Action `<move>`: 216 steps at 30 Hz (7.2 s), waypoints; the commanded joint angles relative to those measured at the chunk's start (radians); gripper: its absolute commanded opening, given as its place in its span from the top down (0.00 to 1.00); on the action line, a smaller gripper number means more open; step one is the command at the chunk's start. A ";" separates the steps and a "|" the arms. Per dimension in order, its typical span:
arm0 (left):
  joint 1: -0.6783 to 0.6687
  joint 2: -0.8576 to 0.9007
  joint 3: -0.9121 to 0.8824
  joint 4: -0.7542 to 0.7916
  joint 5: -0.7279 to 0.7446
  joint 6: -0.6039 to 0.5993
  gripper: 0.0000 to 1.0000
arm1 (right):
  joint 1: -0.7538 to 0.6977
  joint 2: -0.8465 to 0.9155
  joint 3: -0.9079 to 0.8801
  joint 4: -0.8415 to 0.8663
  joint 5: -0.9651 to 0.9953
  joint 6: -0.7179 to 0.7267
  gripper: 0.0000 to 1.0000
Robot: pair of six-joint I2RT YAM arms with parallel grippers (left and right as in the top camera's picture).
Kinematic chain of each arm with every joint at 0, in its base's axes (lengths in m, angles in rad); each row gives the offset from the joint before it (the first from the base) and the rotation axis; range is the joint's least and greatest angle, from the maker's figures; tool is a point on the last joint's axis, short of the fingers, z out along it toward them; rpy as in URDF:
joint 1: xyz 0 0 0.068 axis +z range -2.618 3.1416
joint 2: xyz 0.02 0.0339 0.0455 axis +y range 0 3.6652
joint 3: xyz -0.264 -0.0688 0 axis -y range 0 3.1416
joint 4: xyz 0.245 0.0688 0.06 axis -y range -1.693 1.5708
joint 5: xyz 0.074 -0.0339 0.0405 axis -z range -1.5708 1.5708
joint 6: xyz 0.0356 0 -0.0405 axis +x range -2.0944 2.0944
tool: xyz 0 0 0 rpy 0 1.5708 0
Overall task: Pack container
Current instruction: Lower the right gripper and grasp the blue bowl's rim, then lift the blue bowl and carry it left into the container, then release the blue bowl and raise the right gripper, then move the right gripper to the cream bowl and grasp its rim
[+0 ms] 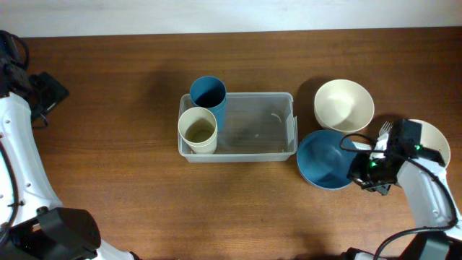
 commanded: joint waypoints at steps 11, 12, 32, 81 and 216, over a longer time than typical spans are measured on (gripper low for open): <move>0.003 0.006 0.015 0.002 0.000 -0.013 0.00 | -0.003 0.000 -0.098 0.112 -0.020 0.002 0.81; 0.003 0.006 0.015 0.002 0.000 -0.013 0.00 | -0.003 0.000 -0.098 0.117 -0.020 0.002 0.82; 0.003 0.006 0.015 0.002 0.000 -0.013 0.00 | -0.003 -0.001 -0.085 0.127 -0.020 0.058 0.96; 0.003 0.006 0.015 0.002 0.000 -0.013 0.00 | 0.135 -0.096 0.420 -0.114 -0.455 -0.137 0.96; 0.003 0.006 0.015 0.002 0.000 -0.013 0.00 | 0.063 0.798 0.851 -0.180 0.158 0.055 0.57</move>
